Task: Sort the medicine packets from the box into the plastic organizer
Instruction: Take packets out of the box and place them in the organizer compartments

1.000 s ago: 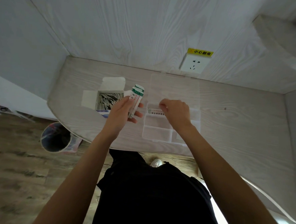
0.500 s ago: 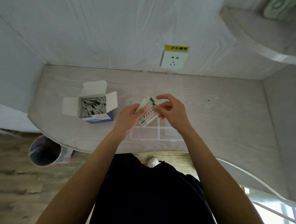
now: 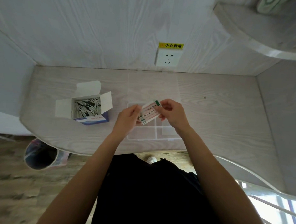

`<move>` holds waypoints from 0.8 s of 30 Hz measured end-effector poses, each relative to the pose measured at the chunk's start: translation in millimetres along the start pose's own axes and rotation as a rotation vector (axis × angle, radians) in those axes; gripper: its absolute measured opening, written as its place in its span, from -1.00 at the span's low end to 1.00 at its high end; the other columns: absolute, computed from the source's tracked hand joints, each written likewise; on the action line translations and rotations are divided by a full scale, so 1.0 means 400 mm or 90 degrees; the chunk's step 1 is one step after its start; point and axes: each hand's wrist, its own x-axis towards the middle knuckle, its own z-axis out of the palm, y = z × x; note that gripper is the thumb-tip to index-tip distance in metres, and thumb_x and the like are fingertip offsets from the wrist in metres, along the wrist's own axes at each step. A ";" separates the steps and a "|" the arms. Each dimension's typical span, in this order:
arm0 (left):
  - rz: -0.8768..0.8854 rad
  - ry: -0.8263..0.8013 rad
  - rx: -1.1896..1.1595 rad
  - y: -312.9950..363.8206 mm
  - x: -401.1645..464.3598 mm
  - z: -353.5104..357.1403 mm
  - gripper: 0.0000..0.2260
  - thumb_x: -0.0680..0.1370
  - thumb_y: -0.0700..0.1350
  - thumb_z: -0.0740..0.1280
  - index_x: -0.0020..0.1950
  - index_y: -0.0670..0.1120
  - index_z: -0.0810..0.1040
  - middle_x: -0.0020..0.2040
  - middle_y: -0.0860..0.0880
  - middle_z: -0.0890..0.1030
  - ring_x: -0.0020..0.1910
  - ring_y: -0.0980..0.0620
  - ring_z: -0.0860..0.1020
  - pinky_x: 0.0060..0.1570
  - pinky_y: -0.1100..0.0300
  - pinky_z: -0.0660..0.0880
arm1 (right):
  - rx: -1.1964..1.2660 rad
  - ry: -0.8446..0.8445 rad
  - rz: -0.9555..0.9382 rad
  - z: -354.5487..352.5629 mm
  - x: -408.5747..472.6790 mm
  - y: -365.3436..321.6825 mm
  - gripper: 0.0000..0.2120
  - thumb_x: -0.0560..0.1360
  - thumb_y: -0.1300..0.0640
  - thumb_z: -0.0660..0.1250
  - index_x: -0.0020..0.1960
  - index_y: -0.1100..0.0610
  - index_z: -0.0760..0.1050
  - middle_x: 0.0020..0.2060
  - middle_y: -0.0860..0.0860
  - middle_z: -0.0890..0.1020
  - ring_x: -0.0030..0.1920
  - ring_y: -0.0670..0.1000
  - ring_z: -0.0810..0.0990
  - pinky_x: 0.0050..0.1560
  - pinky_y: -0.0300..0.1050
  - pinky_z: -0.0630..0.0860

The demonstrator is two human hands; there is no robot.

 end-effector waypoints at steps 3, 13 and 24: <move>0.053 0.053 0.040 -0.009 0.020 -0.006 -0.87 0.60 -0.12 0.22 -0.07 -0.03 0.56 -0.11 -0.12 0.63 -0.15 -0.04 0.63 -0.14 0.08 0.61 | 0.030 0.009 0.033 -0.002 0.004 0.010 -0.87 0.45 0.26 0.41 -0.05 0.30 0.52 -0.25 0.11 0.64 -0.47 -0.12 0.53 -0.41 -0.32 0.50; 0.062 0.155 0.007 -0.023 0.052 -0.020 -0.88 0.59 -0.14 0.25 -0.02 -0.13 0.57 -0.10 -0.07 0.65 -0.15 0.12 0.63 -0.17 0.34 0.55 | 0.101 0.005 0.055 0.002 0.028 -0.006 -0.92 0.48 0.25 0.38 -0.17 0.22 0.51 -0.26 0.09 0.65 -0.43 -0.11 0.59 -0.34 -0.28 0.57; 0.076 0.260 -0.018 -0.070 0.076 -0.049 -0.87 0.57 0.00 0.17 -0.18 0.17 0.35 -0.02 -0.12 0.62 -0.03 -0.01 0.54 -0.17 0.32 0.36 | -0.084 0.065 -0.057 0.084 0.066 0.002 -0.91 0.50 0.18 0.37 -0.14 0.10 0.46 -0.21 -0.03 0.59 -0.41 -0.07 0.64 -0.35 -0.17 0.61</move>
